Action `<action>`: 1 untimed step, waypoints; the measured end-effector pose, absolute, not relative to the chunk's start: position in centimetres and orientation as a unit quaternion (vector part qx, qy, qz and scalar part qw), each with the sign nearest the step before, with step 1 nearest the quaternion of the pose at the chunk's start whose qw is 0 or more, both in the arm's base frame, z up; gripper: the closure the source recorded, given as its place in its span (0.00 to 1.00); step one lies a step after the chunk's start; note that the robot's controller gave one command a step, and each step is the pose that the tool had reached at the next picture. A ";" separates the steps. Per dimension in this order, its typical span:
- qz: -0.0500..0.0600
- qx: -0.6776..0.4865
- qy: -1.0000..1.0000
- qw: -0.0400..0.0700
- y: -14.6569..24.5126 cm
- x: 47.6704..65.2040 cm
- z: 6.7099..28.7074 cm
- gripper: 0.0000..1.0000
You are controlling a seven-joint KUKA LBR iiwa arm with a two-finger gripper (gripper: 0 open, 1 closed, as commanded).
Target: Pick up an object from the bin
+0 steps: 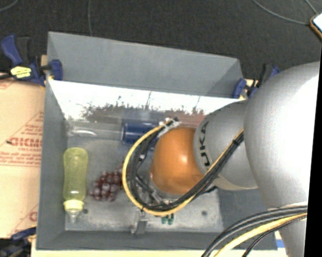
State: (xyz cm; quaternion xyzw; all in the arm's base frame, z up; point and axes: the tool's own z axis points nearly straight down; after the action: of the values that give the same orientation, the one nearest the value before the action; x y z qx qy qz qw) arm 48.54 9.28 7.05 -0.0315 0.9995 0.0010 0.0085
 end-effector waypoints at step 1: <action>0.004 0.113 0.994 0.009 14.2 52.2 7.0 0.00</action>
Offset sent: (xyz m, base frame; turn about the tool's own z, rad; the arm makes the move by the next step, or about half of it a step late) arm -0.0025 0.0286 0.0066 -0.7806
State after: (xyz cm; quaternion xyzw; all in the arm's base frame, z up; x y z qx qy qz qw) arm 52.23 14.17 7.04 0.1129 0.9936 0.0040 0.0086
